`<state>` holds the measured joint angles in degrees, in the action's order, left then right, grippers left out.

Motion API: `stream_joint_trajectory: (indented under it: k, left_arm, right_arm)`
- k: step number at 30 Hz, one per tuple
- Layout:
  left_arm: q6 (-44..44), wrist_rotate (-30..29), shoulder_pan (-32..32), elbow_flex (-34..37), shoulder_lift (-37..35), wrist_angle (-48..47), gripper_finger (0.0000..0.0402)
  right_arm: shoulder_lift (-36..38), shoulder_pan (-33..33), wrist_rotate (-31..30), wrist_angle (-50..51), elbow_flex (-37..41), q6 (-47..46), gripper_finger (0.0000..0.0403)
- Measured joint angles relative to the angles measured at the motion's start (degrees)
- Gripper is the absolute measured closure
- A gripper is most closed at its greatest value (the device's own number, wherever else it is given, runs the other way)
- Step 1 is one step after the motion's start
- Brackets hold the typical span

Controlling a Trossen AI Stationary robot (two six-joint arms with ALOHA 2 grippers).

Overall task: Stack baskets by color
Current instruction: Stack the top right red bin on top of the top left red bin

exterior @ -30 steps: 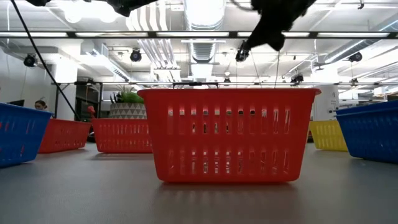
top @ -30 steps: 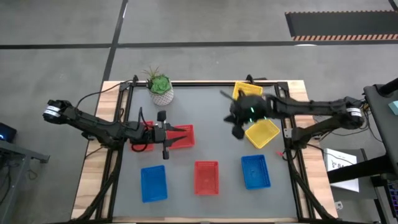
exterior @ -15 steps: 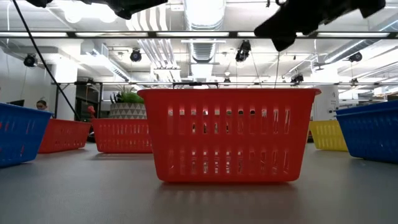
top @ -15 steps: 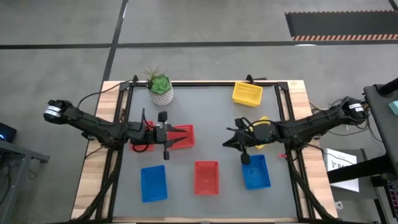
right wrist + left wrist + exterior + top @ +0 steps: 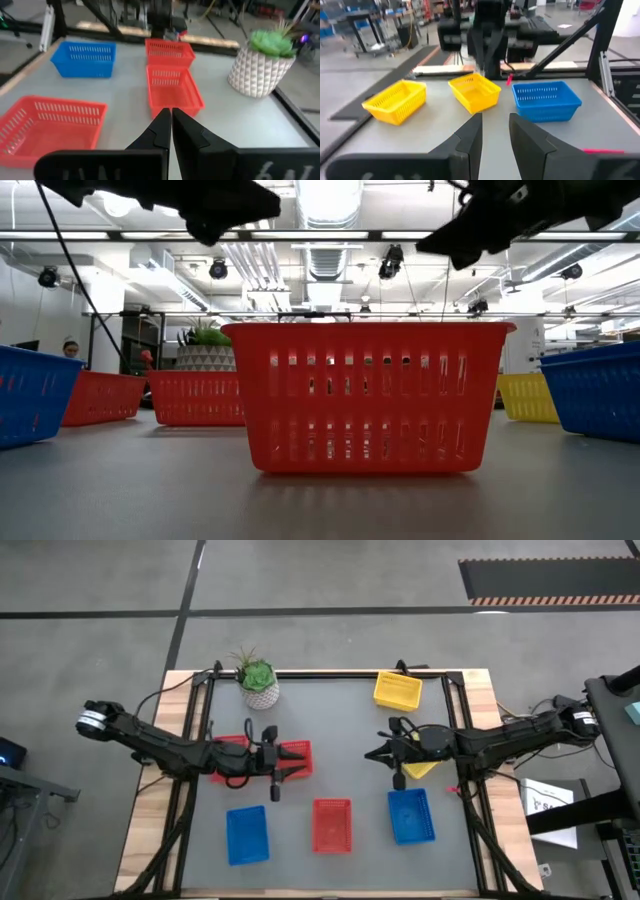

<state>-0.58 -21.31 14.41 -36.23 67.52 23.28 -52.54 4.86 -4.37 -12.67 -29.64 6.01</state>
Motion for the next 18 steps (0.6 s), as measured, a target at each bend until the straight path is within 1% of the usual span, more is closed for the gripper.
stream_joint_trajectory:
  k: [7, 9, 12, 18]
  left_arm:
    - [-6.5, 0.1, 0.0, -0.1, 3.9, -0.6, 0.0320]
    - [-8.2, 1.3, 0.0, -0.1, 4.8, -2.0, 0.0320]
    - [-11.2, 2.8, 0.0, -0.9, 5.9, -7.5, 0.0320]
    - [-18.6, 3.1, -0.1, -6.1, 9.6, -22.2, 0.0320]
  right_arm:
    - [7.0, 0.0, 0.4, -1.3, 3.7, 1.4, 0.0394]
    - [8.8, 0.0, 0.4, -1.4, 4.7, 1.4, 0.0394]
    - [11.1, 0.0, 0.4, -1.3, 5.7, 0.8, 0.0394]
    - [13.9, 0.0, 0.4, -1.1, 5.9, 0.3, 0.0394]
